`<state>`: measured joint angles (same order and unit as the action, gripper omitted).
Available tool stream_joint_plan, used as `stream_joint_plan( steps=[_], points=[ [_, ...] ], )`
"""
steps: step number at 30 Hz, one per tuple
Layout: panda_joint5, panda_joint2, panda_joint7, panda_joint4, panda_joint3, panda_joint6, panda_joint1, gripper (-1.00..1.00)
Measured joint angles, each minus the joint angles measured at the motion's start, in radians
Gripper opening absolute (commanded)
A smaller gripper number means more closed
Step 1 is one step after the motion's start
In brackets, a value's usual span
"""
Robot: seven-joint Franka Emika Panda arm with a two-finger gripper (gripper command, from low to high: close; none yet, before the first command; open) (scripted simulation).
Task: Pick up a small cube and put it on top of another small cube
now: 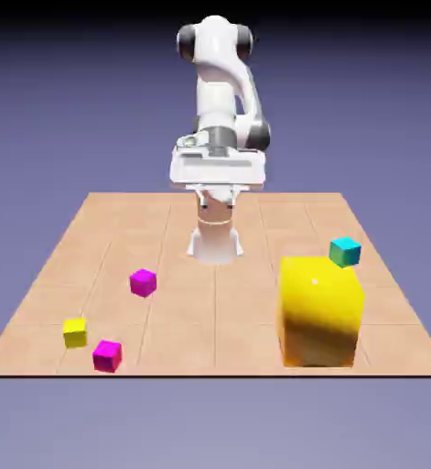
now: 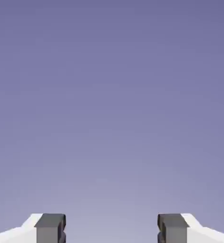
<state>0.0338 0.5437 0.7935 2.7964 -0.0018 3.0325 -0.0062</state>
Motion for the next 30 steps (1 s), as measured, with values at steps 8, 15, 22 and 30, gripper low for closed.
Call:
stream_joint_plan(
  steps=[8, 15, 22, 30],
  points=[
    [0.224, -0.175, 0.348, -0.090, -0.012, -0.030, -0.120, 0.00],
    [0.420, -0.328, 0.652, -0.169, -0.023, -0.056, -0.226, 0.00],
    [0.617, -0.480, 0.957, -0.247, -0.034, -0.081, -0.337, 0.00],
    [0.841, -0.655, 1.305, -0.337, -0.046, -0.111, -0.454, 0.00]
  ],
)
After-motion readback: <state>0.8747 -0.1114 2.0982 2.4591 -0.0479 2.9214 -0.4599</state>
